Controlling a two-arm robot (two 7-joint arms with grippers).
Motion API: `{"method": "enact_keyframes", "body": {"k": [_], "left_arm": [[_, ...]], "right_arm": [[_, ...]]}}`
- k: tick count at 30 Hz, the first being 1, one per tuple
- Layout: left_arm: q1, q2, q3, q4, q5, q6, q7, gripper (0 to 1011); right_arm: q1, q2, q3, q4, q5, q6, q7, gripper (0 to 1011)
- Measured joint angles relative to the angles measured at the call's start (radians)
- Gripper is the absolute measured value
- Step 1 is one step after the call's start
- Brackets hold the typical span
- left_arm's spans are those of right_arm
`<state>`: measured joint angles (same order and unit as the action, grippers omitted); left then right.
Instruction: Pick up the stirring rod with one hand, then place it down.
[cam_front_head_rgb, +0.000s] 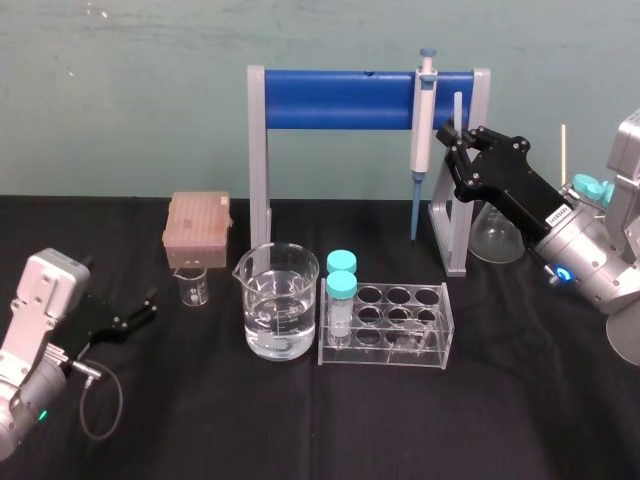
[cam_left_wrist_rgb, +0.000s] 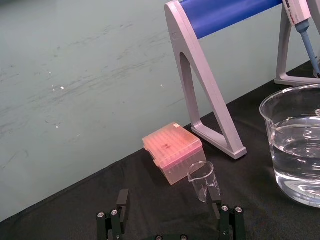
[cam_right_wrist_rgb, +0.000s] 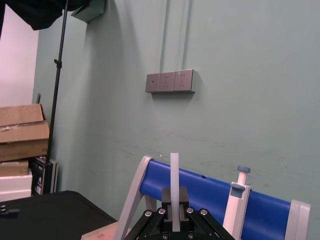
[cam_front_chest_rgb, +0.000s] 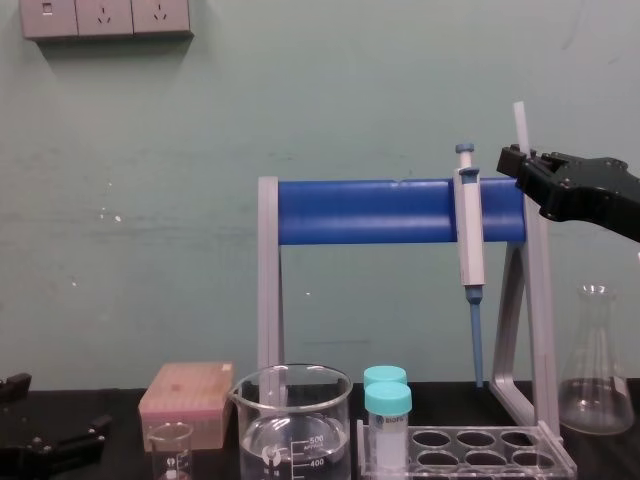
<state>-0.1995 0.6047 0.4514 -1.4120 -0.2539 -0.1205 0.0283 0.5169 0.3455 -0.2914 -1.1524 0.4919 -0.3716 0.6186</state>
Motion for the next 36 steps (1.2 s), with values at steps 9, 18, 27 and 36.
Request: {"method": "enact_keyframes", "body": {"k": [9,18,27,36], "left_arm": [[0.000,0.000,0.000,0.000,0.000,0.000,0.000,1000],[0.000,0.000,0.000,0.000,0.000,0.000,0.000,1000],[0.000,0.000,0.000,0.000,0.000,0.000,0.000,1000],[0.000,0.000,0.000,0.000,0.000,0.000,0.000,1000]], "right_arm": [[0.000,0.000,0.000,0.000,0.000,0.000,0.000,67],[0.000,0.000,0.000,0.000,0.000,0.000,0.000,67],[0.000,0.000,0.000,0.000,0.000,0.000,0.000,67],[0.000,0.000,0.000,0.000,0.000,0.000,0.000,67]]}}
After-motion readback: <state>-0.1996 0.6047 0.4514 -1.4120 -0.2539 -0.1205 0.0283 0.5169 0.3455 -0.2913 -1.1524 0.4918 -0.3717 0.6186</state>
